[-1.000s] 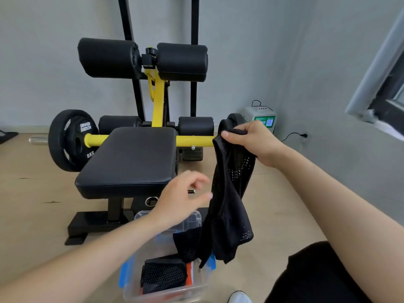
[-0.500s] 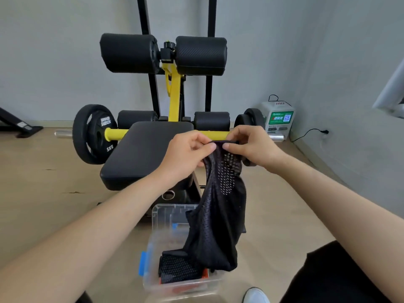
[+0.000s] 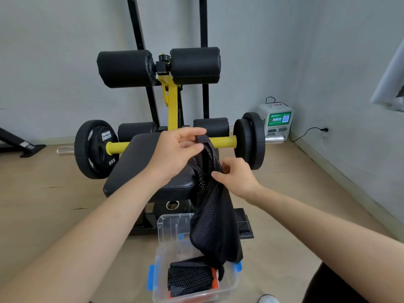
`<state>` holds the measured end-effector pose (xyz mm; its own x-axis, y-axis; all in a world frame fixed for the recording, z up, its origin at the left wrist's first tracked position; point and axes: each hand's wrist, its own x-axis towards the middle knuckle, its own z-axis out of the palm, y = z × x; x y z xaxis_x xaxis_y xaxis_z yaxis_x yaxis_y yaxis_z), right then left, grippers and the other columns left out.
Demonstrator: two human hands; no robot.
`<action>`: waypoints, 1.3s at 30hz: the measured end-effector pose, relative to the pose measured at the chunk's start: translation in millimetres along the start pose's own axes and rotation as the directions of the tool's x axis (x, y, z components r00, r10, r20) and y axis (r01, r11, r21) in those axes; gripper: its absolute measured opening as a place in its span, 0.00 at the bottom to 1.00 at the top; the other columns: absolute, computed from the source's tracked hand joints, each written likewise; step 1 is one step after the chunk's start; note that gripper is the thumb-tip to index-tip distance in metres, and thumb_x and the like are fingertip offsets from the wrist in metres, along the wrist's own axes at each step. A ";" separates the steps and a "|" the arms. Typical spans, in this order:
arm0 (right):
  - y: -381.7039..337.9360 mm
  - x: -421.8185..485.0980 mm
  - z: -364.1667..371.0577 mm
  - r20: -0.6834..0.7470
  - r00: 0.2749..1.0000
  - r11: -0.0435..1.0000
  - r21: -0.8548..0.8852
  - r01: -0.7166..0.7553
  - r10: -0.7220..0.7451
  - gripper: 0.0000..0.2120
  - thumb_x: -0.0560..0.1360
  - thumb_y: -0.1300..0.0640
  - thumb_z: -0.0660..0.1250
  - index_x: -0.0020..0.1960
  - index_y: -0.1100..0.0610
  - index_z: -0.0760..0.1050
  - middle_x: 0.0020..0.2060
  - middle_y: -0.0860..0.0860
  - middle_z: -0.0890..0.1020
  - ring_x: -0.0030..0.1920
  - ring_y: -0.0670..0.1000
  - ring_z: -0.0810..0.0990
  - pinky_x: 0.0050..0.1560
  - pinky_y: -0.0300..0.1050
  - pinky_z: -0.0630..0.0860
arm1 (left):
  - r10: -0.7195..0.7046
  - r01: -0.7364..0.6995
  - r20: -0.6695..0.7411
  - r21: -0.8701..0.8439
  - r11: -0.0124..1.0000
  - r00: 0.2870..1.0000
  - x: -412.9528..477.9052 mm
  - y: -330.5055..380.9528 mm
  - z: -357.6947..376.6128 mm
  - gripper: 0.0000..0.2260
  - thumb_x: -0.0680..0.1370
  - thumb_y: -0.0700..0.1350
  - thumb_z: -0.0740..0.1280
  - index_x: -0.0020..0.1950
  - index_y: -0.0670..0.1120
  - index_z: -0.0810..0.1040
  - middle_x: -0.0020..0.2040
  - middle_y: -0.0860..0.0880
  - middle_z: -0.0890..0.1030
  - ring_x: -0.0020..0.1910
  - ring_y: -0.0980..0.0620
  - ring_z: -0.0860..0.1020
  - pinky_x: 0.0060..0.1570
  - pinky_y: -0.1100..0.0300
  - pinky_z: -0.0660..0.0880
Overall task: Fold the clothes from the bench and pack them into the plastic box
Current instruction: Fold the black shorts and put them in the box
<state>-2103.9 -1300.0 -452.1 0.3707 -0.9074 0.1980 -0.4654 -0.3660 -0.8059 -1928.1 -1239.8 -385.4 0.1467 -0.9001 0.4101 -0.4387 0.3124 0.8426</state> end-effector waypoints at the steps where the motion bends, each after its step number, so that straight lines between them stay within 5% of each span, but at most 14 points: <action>1: 1.9 2.1 -5.7 0.041 0.999 0.999 0.037 -0.019 0.017 0.08 0.75 0.58 0.71 0.37 0.57 0.78 0.34 0.50 0.81 0.37 0.48 0.79 0.45 0.50 0.80 | 0.020 -0.019 -0.009 0.108 0.994 1.000 0.2 -2.4 -3.8 0.17 0.75 0.36 0.73 0.61 0.51 0.83 0.53 0.53 0.85 0.49 0.58 0.83 0.54 0.67 0.78; 3: 2.3 3.9 -17.5 0.168 0.986 0.988 0.144 -0.047 0.022 0.09 0.77 0.61 0.70 0.38 0.59 0.78 0.33 0.49 0.82 0.35 0.44 0.78 0.44 0.44 0.78 | 0.047 -0.040 -0.016 0.290 0.956 0.999 -0.8 -7.6 -10.4 0.18 0.74 0.38 0.75 0.62 0.52 0.83 0.48 0.55 0.84 0.45 0.60 0.83 0.52 0.69 0.78; 7: -2.2 7.7 -34.6 0.274 0.961 0.906 0.415 -0.085 -0.035 0.07 0.77 0.66 0.68 0.54 0.66 0.76 0.42 0.59 0.85 0.44 0.51 0.84 0.49 0.45 0.81 | 0.070 -0.104 0.094 0.443 0.890 0.993 -5.5 -17.4 -14.8 0.21 0.70 0.47 0.79 0.62 0.53 0.83 0.45 0.56 0.83 0.44 0.60 0.82 0.50 0.63 0.79; 11: -13.3 7.9 -42.0 0.279 0.953 0.846 0.531 -0.051 -0.118 0.07 0.76 0.67 0.69 0.49 0.60 0.73 0.35 0.55 0.83 0.40 0.51 0.83 0.44 0.41 0.79 | 0.021 -0.124 0.249 0.404 0.906 0.968 -12.9 -19.5 -2.3 0.25 0.67 0.58 0.79 0.62 0.57 0.82 0.48 0.57 0.82 0.46 0.58 0.79 0.44 0.66 0.73; 13: -19.4 5.9 -43.4 0.256 0.954 0.844 0.536 -0.003 -0.159 0.07 0.75 0.67 0.70 0.45 0.59 0.74 0.35 0.56 0.81 0.38 0.51 0.81 0.43 0.39 0.78 | -0.007 -0.105 0.292 0.367 0.924 0.956 -14.9 -19.0 7.3 0.18 0.67 0.59 0.78 0.54 0.58 0.85 0.44 0.53 0.83 0.40 0.56 0.78 0.39 0.63 0.72; 17: -23.9 4.9 -46.3 0.126 0.972 0.890 0.440 0.122 -0.196 0.06 0.71 0.64 0.75 0.40 0.57 0.79 0.35 0.50 0.81 0.38 0.47 0.79 0.45 0.39 0.77 | -0.062 -0.015 0.285 0.258 0.966 0.957 -15.5 -15.8 19.7 0.12 0.73 0.53 0.77 0.39 0.44 0.85 0.31 0.47 0.78 0.30 0.57 0.71 0.35 0.61 0.67; 21: -14.7 2.9 -48.5 -0.127 0.976 0.948 0.245 0.203 -0.176 0.07 0.72 0.57 0.76 0.43 0.57 0.79 0.34 0.50 0.78 0.35 0.44 0.74 0.39 0.41 0.73 | -0.098 0.069 0.161 0.175 0.982 0.982 -13.5 -12.7 18.5 0.10 0.74 0.51 0.76 0.38 0.46 0.86 0.32 0.45 0.82 0.31 0.55 0.75 0.37 0.60 0.71; 23: -14.3 -10.0 -41.9 -0.194 0.958 0.948 0.197 0.249 -0.211 0.09 0.71 0.57 0.77 0.40 0.57 0.77 0.29 0.48 0.75 0.30 0.43 0.71 0.34 0.37 0.69 | -0.083 0.072 0.050 0.193 0.979 0.995 -11.7 -13.5 15.9 0.14 0.73 0.52 0.77 0.34 0.44 0.83 0.26 0.49 0.76 0.28 0.57 0.70 0.33 0.63 0.66; 28: -15.5 -43.3 8.4 -0.066 0.966 0.966 0.055 0.252 -0.248 0.15 0.67 0.48 0.79 0.47 0.52 0.77 0.38 0.46 0.81 0.37 0.43 0.78 0.40 0.39 0.76 | -0.031 0.066 -0.146 0.238 0.969 0.989 -9.1 -13.6 13.1 0.21 0.70 0.56 0.77 0.30 0.41 0.78 0.26 0.47 0.69 0.29 0.54 0.65 0.33 0.58 0.64; 33: -13.4 -31.5 33.3 -0.131 0.964 0.960 -0.187 0.206 -0.233 0.29 0.64 0.37 0.75 0.58 0.49 0.69 0.51 0.42 0.75 0.52 0.44 0.75 0.50 0.41 0.75 | -0.065 0.097 -0.184 0.173 0.980 0.981 -9.5 -10.4 11.2 0.20 0.70 0.55 0.77 0.26 0.46 0.76 0.23 0.52 0.70 0.26 0.52 0.68 0.31 0.58 0.67; 36: -13.3 -18.3 37.6 -0.126 0.961 0.960 -0.166 0.226 -0.248 0.20 0.67 0.43 0.75 0.52 0.50 0.72 0.46 0.44 0.78 0.47 0.46 0.77 0.47 0.46 0.77 | -0.088 0.107 -0.175 0.100 0.989 0.981 -7.4 -16.2 4.1 0.20 0.67 0.60 0.75 0.34 0.42 0.83 0.33 0.40 0.82 0.36 0.40 0.81 0.39 0.45 0.80; 39: -10.9 -5.3 34.9 -0.079 0.961 0.964 -0.037 0.262 -0.264 0.07 0.73 0.53 0.73 0.50 0.53 0.80 0.42 0.46 0.83 0.44 0.47 0.81 0.49 0.53 0.78 | -0.057 0.088 -0.201 0.149 0.985 0.978 -6.8 -24.7 -6.7 0.20 0.69 0.60 0.75 0.35 0.41 0.83 0.34 0.38 0.81 0.34 0.40 0.78 0.37 0.49 0.76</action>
<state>-2072.7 -1284.0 -463.8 0.4156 -0.7919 0.4474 -0.3810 -0.5982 -0.7050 -1912.4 -1239.4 -406.7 0.3466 -0.8373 0.4228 -0.5513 0.1828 0.8140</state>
